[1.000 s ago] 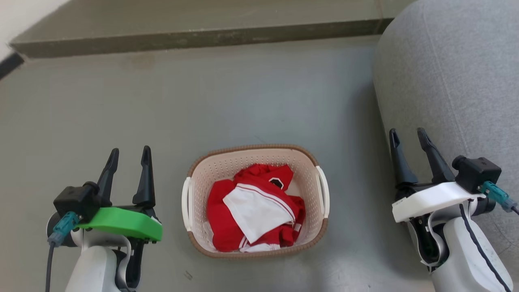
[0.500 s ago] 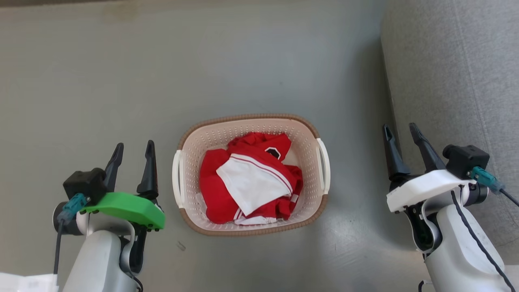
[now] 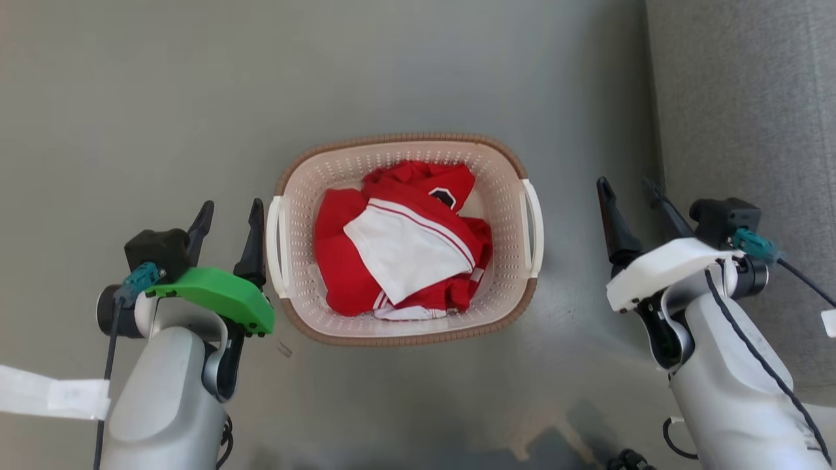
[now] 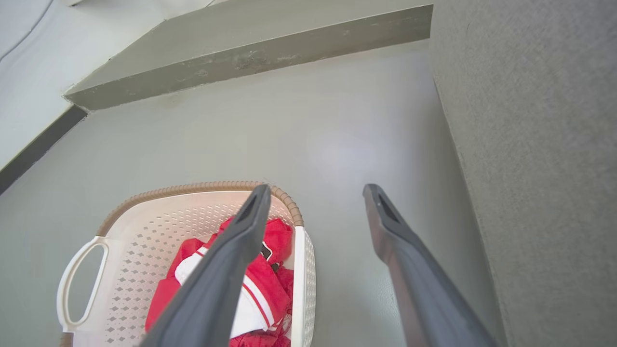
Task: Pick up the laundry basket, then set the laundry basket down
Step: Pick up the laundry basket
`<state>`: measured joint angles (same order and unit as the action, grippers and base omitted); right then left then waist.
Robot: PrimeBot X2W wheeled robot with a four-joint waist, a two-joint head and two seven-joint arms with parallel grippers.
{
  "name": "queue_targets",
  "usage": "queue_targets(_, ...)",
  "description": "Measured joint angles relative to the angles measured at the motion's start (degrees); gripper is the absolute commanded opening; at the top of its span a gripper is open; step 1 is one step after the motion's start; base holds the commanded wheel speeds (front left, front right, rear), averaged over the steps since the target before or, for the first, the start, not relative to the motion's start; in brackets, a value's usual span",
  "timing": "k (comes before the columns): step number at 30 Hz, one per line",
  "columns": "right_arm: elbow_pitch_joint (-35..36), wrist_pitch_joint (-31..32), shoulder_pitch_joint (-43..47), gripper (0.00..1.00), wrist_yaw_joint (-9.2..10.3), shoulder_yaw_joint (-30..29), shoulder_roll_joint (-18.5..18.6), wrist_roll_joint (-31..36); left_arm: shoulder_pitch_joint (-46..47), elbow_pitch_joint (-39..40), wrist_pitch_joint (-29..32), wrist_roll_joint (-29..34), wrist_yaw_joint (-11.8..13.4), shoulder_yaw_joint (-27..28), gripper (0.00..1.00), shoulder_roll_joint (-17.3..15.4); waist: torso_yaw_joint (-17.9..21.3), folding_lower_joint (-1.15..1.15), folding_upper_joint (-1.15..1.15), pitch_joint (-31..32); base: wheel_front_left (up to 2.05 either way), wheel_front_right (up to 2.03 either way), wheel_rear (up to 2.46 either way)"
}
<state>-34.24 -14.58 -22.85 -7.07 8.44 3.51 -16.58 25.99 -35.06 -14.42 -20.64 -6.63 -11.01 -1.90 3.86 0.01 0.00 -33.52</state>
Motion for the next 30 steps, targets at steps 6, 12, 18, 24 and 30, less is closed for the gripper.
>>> queue_targets(6, -3.57, 0.0, -3.04, 1.0, -0.05, 2.78, 0.0, -0.46, 3.53, -4.42, 0.02, -0.12, -0.24, -0.46, 1.0, 0.08, -0.24, 0.0, 0.0, -3.78, 0.0, 0.0, 0.0)
queue_targets(12, -6.82, 0.0, -6.2, 1.0, -0.05, 4.24, 0.01, -1.33, 6.73, -8.38, 0.25, -0.38, -0.32, -1.6, 1.0, 0.23, -0.59, 0.0, 0.0, -7.34, 0.0, 0.0, 0.0)
queue_targets(18, -10.82, 0.0, -9.36, 1.0, -0.05, 6.62, 0.03, -2.46, 10.31, -12.02, 0.86, -1.34, -0.41, -2.78, 1.0, 0.35, -0.97, 0.0, 0.0, -10.59, 0.0, 0.0, 0.0)
queue_targets(24, -14.37, 0.0, -13.08, 1.0, -0.05, 8.58, 0.03, -3.34, 14.06, -14.71, 1.85, -2.09, -0.44, -5.12, 1.0, 0.49, -1.45, 0.0, 0.0, -13.64, 0.0, 0.0, 0.0)
queue_targets(30, -17.44, 0.0, -16.47, 1.0, -0.05, 9.78, 0.07, -4.17, 16.89, -16.75, 2.99, -3.26, -0.49, -7.42, 1.0, 0.56, -2.02, 0.0, 0.0, -16.56, 0.0, 0.0, 0.0)
